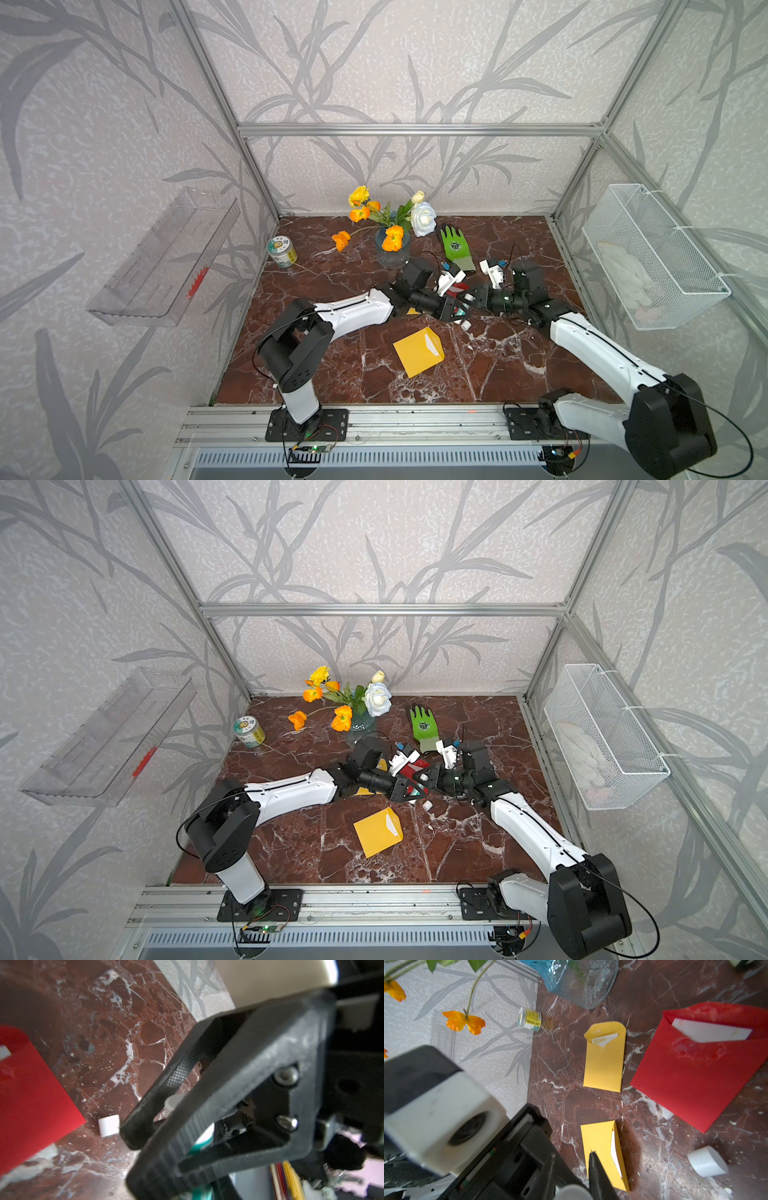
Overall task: Seal the envelope with a glue stick
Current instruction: Unscrew the glue stick.
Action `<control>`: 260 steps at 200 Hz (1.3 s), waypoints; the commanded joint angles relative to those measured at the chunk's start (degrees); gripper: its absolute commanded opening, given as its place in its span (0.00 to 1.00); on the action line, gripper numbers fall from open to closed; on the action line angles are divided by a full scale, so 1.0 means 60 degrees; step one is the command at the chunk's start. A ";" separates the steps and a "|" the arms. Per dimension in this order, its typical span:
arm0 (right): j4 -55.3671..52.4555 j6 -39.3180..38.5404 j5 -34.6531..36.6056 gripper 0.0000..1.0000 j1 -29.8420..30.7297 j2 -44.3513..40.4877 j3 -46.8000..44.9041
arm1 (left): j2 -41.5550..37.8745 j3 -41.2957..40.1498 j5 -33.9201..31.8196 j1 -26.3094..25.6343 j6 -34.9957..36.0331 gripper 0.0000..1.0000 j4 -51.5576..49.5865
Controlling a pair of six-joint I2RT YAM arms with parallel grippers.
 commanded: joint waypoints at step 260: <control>0.2259 0.0838 -0.0540 0.24 -0.0675 0.0497 -0.0636 | -0.0506 -0.0452 -0.1522 -0.0197 -0.0395 0.00 0.0698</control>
